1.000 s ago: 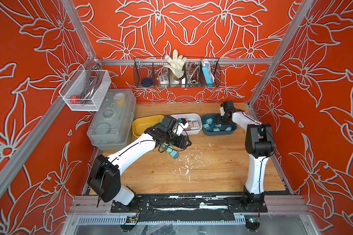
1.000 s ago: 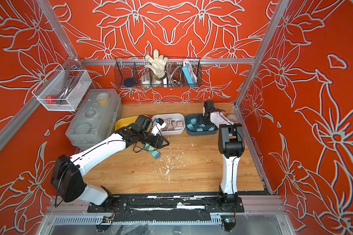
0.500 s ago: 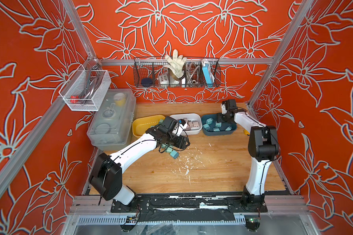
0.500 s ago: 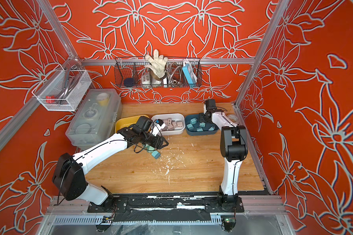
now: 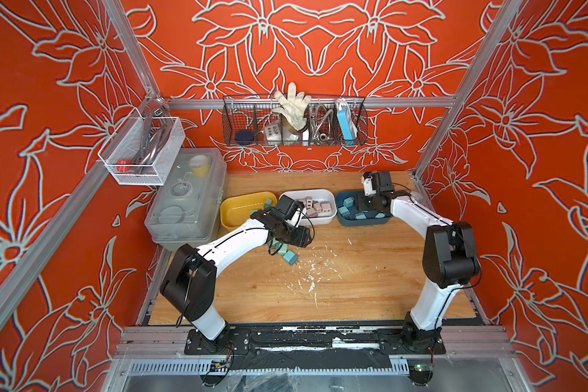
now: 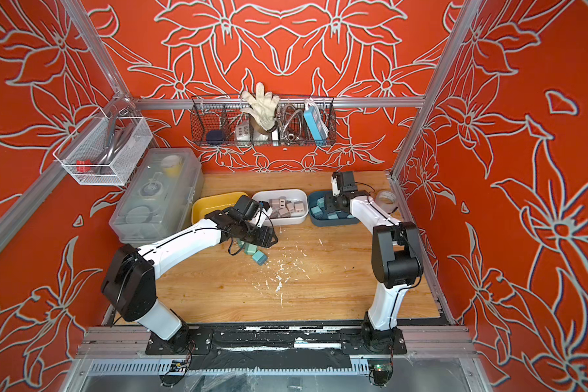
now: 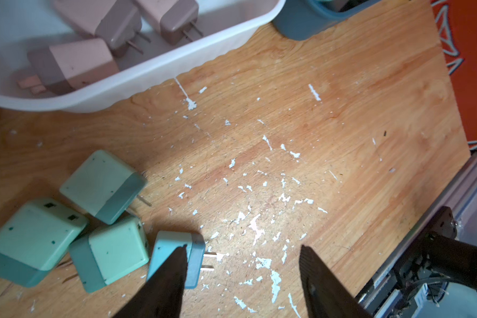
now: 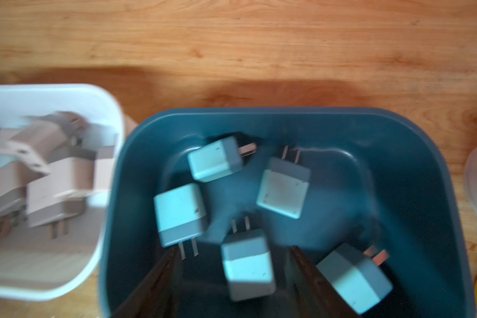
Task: Place the plugs by color into the storage box
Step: Place the plug in the storage box, then pick up the plug from the center of the board.
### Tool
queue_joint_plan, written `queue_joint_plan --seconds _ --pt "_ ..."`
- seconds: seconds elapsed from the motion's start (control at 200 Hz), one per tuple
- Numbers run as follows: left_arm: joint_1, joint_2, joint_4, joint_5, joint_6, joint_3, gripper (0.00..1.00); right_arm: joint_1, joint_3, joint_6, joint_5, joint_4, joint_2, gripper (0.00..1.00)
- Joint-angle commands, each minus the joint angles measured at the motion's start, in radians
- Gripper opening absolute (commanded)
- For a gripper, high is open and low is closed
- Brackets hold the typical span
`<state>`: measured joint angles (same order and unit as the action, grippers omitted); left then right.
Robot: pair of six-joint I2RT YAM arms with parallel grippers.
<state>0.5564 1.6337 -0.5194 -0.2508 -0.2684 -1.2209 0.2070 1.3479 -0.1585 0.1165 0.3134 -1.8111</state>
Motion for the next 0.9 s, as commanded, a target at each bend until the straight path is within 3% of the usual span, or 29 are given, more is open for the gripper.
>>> queue_joint_plan --seconds 0.0,0.235,0.455,0.716,0.896 --pt "-0.003 -0.002 -0.038 0.046 -0.062 -0.014 0.65 0.002 -0.022 0.009 0.036 -0.028 0.044 0.64" --pt "-0.004 -0.068 0.093 0.098 -0.198 0.148 0.65 0.041 -0.042 -0.015 0.084 -0.045 0.089 0.64" --pt "-0.004 -0.125 0.124 0.165 -0.235 0.247 0.65 0.123 -0.04 -0.097 0.206 -0.09 0.087 0.63" --pt "-0.002 -0.275 0.148 0.189 -0.273 0.376 0.66 0.288 0.04 -0.087 0.213 -0.049 0.076 0.64" --pt "-0.003 -0.414 0.17 0.193 -0.273 0.484 0.68 0.359 -0.013 -0.089 0.181 -0.006 0.141 0.63"
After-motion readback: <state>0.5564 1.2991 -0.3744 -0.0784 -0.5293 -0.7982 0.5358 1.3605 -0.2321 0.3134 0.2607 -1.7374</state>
